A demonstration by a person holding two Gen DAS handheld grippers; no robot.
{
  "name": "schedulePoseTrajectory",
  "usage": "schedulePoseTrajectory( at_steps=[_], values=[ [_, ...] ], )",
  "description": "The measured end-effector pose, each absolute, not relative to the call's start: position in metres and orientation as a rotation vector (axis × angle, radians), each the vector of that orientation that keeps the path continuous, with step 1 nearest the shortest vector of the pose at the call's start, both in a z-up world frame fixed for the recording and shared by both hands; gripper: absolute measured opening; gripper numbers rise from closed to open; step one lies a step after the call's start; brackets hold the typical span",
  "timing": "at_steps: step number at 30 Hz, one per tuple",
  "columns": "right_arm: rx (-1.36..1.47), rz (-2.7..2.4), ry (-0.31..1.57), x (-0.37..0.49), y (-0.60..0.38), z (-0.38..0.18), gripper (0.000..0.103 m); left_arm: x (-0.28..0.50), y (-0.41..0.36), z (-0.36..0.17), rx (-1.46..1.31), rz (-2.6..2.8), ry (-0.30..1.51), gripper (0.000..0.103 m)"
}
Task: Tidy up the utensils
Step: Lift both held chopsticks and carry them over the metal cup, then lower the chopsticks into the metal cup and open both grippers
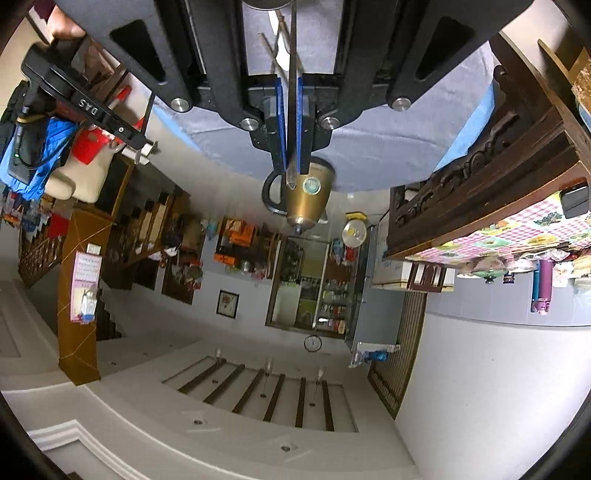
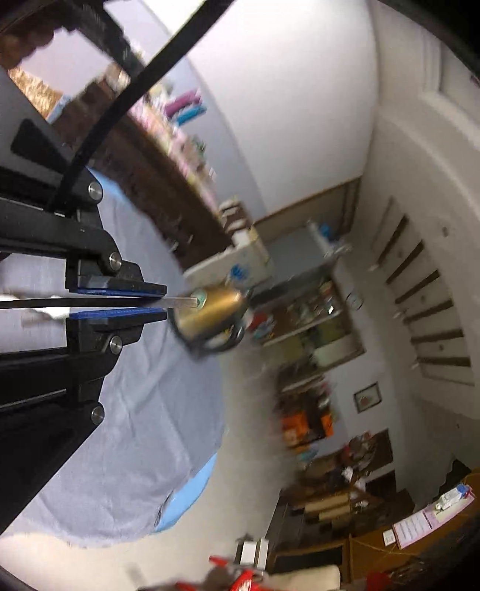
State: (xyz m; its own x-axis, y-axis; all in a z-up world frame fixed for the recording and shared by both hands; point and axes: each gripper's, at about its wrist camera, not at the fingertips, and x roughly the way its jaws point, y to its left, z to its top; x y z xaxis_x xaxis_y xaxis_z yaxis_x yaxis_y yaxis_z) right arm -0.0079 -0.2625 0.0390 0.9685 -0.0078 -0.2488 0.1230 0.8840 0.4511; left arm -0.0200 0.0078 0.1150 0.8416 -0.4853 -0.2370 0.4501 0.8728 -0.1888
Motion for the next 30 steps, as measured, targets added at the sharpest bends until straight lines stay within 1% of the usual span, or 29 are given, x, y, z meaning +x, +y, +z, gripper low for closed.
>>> schedulePoseTrajectory(
  at_steps=[7, 14, 18, 23, 28, 30],
  values=[
    [0.514, 0.039, 0.123, -0.038, -0.231, 0.065, 0.006, -0.032, 0.011, 0.121, -0.153, -0.513, 0.264, 0.005],
    [0.455, -0.012, 0.065, -0.026, -0.204, 0.062, 0.006, -0.037, 0.015, 0.123, -0.173, -0.552, 0.266, 0.005],
    [0.441, -0.014, 0.095, -0.012, -0.19, 0.05, 0.006, -0.035, 0.011, 0.113, -0.148, -0.542, 0.291, 0.005],
    [0.352, 0.005, 0.196, 0.007, -0.171, 0.024, 0.006, -0.017, -0.001, 0.081, -0.087, -0.502, 0.437, 0.005],
    [0.361, 0.027, 0.275, 0.0, -0.175, 0.008, 0.008, -0.002, -0.018, 0.046, 0.001, -0.427, 0.577, 0.006],
    [0.37, 0.025, 0.286, -0.01, -0.181, 0.009, 0.011, -0.005, -0.019, 0.042, 0.022, -0.408, 0.591, 0.008]
  ],
)
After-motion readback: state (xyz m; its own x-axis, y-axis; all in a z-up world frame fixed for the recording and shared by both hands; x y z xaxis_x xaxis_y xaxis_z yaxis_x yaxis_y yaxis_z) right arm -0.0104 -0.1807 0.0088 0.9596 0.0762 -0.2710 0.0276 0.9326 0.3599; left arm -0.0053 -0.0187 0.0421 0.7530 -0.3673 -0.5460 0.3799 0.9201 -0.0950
